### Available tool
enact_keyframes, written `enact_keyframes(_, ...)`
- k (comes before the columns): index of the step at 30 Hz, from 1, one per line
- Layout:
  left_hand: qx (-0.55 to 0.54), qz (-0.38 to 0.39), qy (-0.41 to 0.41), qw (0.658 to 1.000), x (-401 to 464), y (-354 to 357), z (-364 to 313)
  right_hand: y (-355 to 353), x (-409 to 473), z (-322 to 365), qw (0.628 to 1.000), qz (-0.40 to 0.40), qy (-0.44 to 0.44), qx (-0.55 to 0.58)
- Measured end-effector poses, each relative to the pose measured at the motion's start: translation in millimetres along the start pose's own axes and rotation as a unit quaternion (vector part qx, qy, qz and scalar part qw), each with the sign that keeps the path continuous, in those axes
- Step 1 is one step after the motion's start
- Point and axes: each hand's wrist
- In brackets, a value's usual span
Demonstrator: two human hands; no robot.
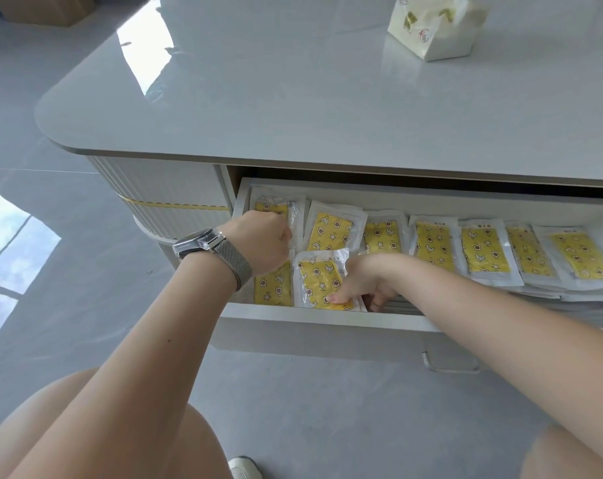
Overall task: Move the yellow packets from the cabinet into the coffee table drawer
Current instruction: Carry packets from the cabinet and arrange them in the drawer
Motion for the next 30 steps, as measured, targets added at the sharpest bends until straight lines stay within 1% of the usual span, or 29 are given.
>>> enact_keyframes(4, 0.0, 0.006, -0.004, 1.0, -0.4, -1.9, -0.9, 0.9, -2.1, 7.1, 0.991, -0.032, -0.019, -0.132)
enact_keyframes(7, 0.004, 0.005, -0.006, 1.0, -0.8, -4.0, -1.1, 1.5, -5.3, 9.5, 0.98, -0.02, -0.013, -0.199)
enact_keyframes(13, 0.021, 0.003, -0.001, 1.0, -1.3, -1.3, -5.5, -4.2, -9.8, 7.6, 0.977, 0.014, 0.022, -0.213)
enact_keyframes(16, 0.023, 0.009, 0.006, 1.0, -2.2, 1.3, -11.9, -11.0, -23.1, 6.9, 0.973, 0.008, 0.031, -0.229)
enact_keyframes(18, 0.016, 0.021, 0.013, 1.0, -3.4, 4.7, -13.8, -19.0, -27.6, 0.9, 0.985, -0.044, 0.012, -0.167)
enact_keyframes(20, 0.024, 0.041, 0.01, 0.999, -4.6, 8.3, -12.3, -27.5, -32.9, -8.5, 0.988, -0.124, -0.035, -0.082)
enact_keyframes(22, 0.043, 0.054, -0.005, 0.998, -4.9, 11.3, -8.0, -37.1, -47.3, -19.7, 0.973, -0.199, -0.076, -0.088)
enact_keyframes(24, 0.051, 0.043, -0.023, 0.998, -6.3, 11.6, -5.3, -45.2, -66.3, -35.7, 0.952, -0.264, -0.112, -0.104)
enact_keyframes(27, 0.064, 0.002, -0.025, 0.998, -13.3, 10.1, -15.5, -44.4, -81.8, -70.1, 0.926, -0.352, -0.128, -0.042)
enact_keyframes(28, 0.066, -0.012, -0.022, 0.998, -17.5, 10.7, -24.2, -41.0, -80.0, -80.4, 0.921, -0.37, -0.119, -0.035)
enact_keyframes(30, 0.061, -0.035, -0.006, 0.998, -23.9, 16.9, -47.3, -35.8, -67.1, -96.2, 0.926, -0.36, -0.102, -0.054)
Point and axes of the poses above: each hand's wrist, its own x-axis towards the middle knuckle, its own y-axis out of the palm, z = x × y, and after that the axes turned 5 degrees about -y, right-handed
